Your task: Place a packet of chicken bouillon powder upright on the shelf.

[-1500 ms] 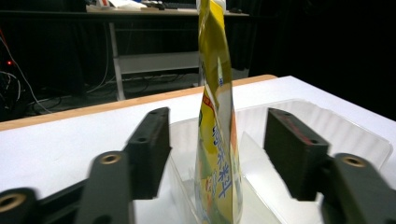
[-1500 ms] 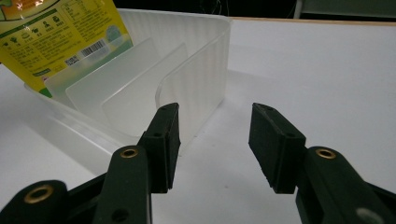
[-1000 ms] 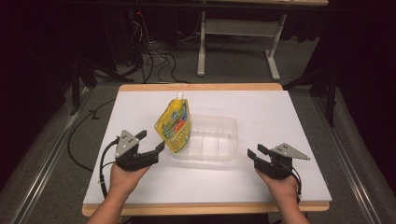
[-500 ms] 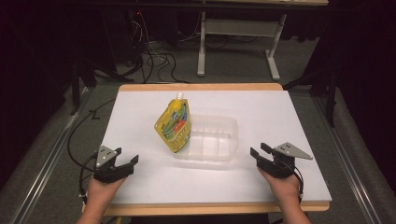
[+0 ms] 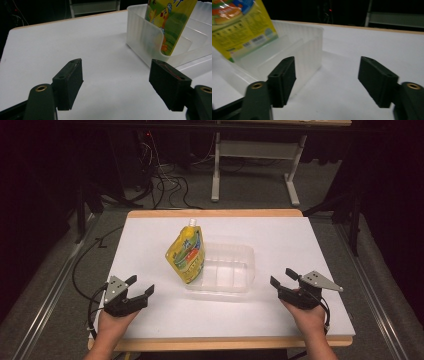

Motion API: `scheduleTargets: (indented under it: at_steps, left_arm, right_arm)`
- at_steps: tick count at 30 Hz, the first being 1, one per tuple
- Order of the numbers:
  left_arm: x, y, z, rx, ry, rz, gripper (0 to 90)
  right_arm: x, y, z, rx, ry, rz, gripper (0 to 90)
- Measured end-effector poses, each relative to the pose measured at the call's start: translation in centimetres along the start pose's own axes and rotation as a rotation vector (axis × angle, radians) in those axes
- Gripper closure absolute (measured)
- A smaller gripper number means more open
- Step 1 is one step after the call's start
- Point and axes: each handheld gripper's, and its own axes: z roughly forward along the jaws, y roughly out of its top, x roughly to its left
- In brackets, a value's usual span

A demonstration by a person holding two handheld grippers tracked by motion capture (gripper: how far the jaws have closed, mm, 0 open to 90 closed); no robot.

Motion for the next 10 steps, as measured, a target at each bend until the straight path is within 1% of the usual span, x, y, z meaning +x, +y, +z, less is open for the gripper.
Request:
scheduleTargets:
  at_steps: [1,2,3,4,5,6,10]
  left_arm:
    - [0.05,-0.02,0.01,0.002,0.0,0.0,26.7]
    - [0.08,-0.03,0.03,0.001,0.0,-0.003,26.7]
    - [0.11,-0.03,0.03,0.001,0.0,-0.006,26.5]
    - [0.12,-0.02,0.04,-0.002,0.001,-0.01,26.5]
    - [0.12,-0.01,0.04,-0.003,0.001,-0.012,26.3]
    - [0.1,0.0,0.04,-0.003,0.001,-0.011,26.3]
    - [0.07,-0.01,-0.04,-0.002,0.004,-0.009,25.9]
  right_arm:
    - [0.03,0.07,0.02,-0.013,0.015,-0.003,17.7]
    - [0.03,0.07,0.02,-0.013,0.015,-0.003,17.7]
    - [0.16,-0.01,0.09,-0.011,0.007,-0.003,14.9]
    - [0.16,-0.01,0.09,-0.011,0.007,-0.003,14.9]
    - [0.29,-0.06,0.17,-0.009,-0.008,-0.016,14.9]
    - [0.36,-0.07,0.2,-0.001,-0.012,-0.024,14.8]
    - [0.38,0.01,0.14,-0.015,-0.008,-0.024,14.8]
